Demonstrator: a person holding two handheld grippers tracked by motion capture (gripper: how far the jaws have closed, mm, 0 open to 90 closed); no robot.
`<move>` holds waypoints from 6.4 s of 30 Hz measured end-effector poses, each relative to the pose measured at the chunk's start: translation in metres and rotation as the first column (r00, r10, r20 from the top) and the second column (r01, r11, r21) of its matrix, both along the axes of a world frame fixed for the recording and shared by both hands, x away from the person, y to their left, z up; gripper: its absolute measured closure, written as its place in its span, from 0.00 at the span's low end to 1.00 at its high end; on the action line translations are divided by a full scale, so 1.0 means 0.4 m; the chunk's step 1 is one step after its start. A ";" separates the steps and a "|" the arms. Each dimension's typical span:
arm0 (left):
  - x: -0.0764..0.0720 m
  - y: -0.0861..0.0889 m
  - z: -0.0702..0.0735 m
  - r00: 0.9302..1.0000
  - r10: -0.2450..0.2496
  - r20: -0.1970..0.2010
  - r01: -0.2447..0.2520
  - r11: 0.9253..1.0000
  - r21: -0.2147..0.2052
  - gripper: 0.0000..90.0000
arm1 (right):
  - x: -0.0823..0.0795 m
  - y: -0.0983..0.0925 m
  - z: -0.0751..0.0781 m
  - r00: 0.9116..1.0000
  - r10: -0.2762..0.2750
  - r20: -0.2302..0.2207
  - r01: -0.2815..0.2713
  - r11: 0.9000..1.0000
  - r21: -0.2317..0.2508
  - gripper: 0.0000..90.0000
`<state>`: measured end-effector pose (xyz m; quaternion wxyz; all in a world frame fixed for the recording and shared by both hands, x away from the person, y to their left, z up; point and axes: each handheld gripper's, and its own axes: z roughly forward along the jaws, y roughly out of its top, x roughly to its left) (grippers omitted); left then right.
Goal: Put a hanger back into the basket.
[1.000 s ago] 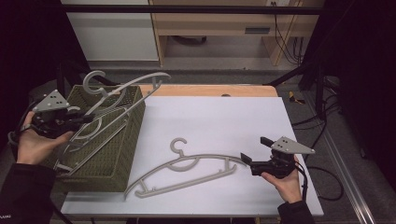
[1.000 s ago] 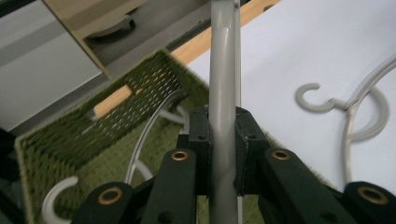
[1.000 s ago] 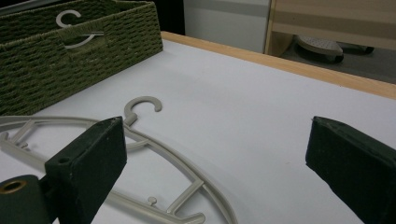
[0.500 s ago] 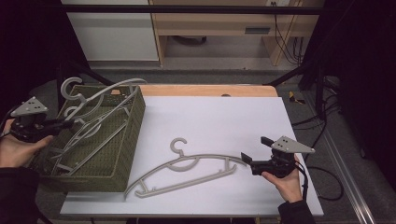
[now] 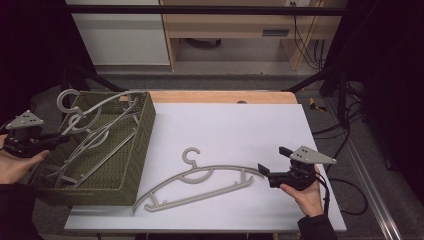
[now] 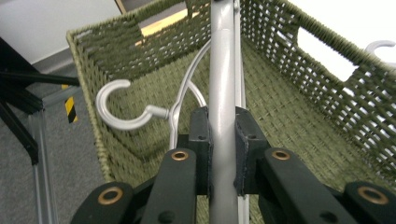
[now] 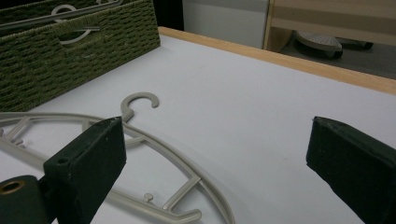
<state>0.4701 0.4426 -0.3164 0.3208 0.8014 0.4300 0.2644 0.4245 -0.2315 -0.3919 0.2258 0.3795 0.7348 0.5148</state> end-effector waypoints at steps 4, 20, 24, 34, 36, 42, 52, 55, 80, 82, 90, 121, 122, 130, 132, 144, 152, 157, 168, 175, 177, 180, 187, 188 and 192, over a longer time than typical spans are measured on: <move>0.006 0.000 -0.020 1.000 0.007 -0.016 -0.007 1.000 -0.010 0.89 | 0.001 0.002 -0.001 1.000 0.003 0.000 -0.003 1.000 -0.005 0.06; 0.045 -0.022 -0.144 0.986 0.005 -0.165 -0.018 0.997 -0.080 0.88 | 0.000 0.007 -0.001 1.000 0.019 -0.002 -0.019 1.000 -0.004 0.06; 0.057 -0.030 -0.158 0.980 0.027 -0.200 -0.037 0.998 -0.050 0.88 | 0.000 0.006 -0.001 1.000 0.018 -0.004 -0.018 1.000 -0.001 0.06; 0.062 -0.014 -0.153 0.962 0.185 -0.202 -0.183 0.983 0.028 0.76 | -0.001 0.008 0.003 1.000 0.020 -0.002 -0.020 1.000 -0.001 0.06; 0.058 -0.011 -0.146 0.963 0.194 -0.187 -0.194 0.981 0.020 0.74 | -0.001 0.008 0.003 1.000 0.021 0.000 -0.021 1.000 -0.003 0.06; 0.033 -0.019 -0.113 0.978 0.179 -0.109 -0.184 0.982 -0.039 0.68 | -0.001 0.008 0.004 1.000 0.020 0.001 -0.020 1.000 -0.003 0.06; -0.040 -0.109 -0.056 0.997 0.053 0.062 -0.038 0.973 -0.226 0.47 | -0.001 0.007 0.004 1.000 0.013 0.003 -0.013 1.000 0.003 0.06; -0.064 -0.150 -0.047 0.993 0.016 0.115 0.015 0.964 -0.267 0.42 | 0.000 0.006 0.004 1.000 0.007 0.006 -0.007 1.000 0.005 0.06; -0.147 -0.383 -0.114 0.967 -0.152 0.206 0.213 0.923 -0.319 0.13 | -0.006 -0.008 -0.003 1.000 -0.021 0.004 0.021 0.999 0.031 0.05; -0.147 -0.395 -0.115 0.967 -0.165 0.196 0.221 0.922 -0.316 0.13 | -0.008 -0.011 -0.002 1.000 -0.017 0.004 0.017 0.999 0.031 0.05; -0.146 -0.452 -0.107 0.954 -0.254 0.161 0.291 0.916 -0.276 0.13 | -0.006 -0.010 -0.007 1.000 -0.023 -0.004 0.023 0.999 0.023 0.05; -0.024 -0.687 -0.260 0.913 -0.338 -0.230 0.358 0.932 0.051 0.38 | -0.011 -0.017 -0.005 1.000 0.002 -0.005 -0.002 1.000 0.015 0.05; -0.023 -0.690 -0.264 0.911 -0.336 -0.239 0.359 0.931 0.059 0.39 | -0.011 -0.016 -0.004 1.000 0.001 -0.007 -0.001 1.000 0.016 0.05; -0.004 -0.693 -0.310 0.930 -0.266 -0.255 0.308 0.941 0.140 0.54 | -0.013 -0.013 -0.002 1.000 0.005 0.001 -0.005 1.000 0.007 0.05; -0.001 -0.695 -0.321 0.924 -0.263 -0.277 0.311 0.939 0.146 0.58 | -0.012 -0.012 -0.004 1.000 0.002 -0.002 -0.002 1.000 0.006 0.05; 0.007 -0.698 -0.344 0.904 -0.256 -0.343 0.308 0.945 0.107 0.75 | -0.013 -0.012 -0.004 1.000 0.004 -0.002 -0.004 1.000 0.008 0.05; 0.005 -0.701 -0.342 0.899 -0.241 -0.365 0.295 0.950 0.100 0.83 | -0.012 -0.014 -0.005 1.000 0.002 -0.006 -0.002 1.000 0.008 0.05; -0.004 -0.704 -0.340 0.893 -0.247 -0.378 0.306 0.946 0.105 0.86 | -0.013 -0.014 -0.004 1.000 0.005 -0.002 -0.005 1.000 0.009 0.05; -0.020 -0.706 -0.336 0.872 -0.252 -0.420 0.312 0.947 0.080 0.86 | -0.014 -0.015 -0.002 1.000 0.007 -0.003 -0.007 1.000 0.012 0.05; -0.028 -0.706 -0.332 0.858 -0.243 -0.452 0.322 0.941 0.105 0.80 | -0.016 -0.016 0.000 1.000 0.010 -0.002 -0.010 1.000 0.009 0.05; -0.031 -0.700 -0.332 0.854 -0.231 -0.466 0.310 0.945 0.100 0.81 | -0.017 -0.016 0.001 1.000 0.006 -0.002 -0.006 1.000 0.012 0.05; -0.036 -0.701 -0.333 0.862 -0.212 -0.460 0.288 0.952 0.101 0.81 | -0.016 -0.016 0.001 1.000 0.005 -0.002 -0.005 1.000 0.012 0.05; -0.051 -0.715 -0.335 0.883 -0.167 -0.439 0.244 0.961 0.126 0.91 | -0.016 -0.011 0.001 1.000 0.007 -0.002 -0.007 1.000 0.009 0.05; -0.055 -0.718 -0.335 0.888 -0.160 -0.431 0.240 0.961 0.138 0.91 | -0.016 -0.010 0.001 1.000 0.007 -0.004 -0.007 1.000 0.010 0.05; -0.065 -0.724 -0.336 0.902 -0.152 -0.405 0.233 0.959 0.159 0.91 | -0.017 -0.010 0.000 1.000 0.011 -0.004 -0.011 1.000 0.009 0.05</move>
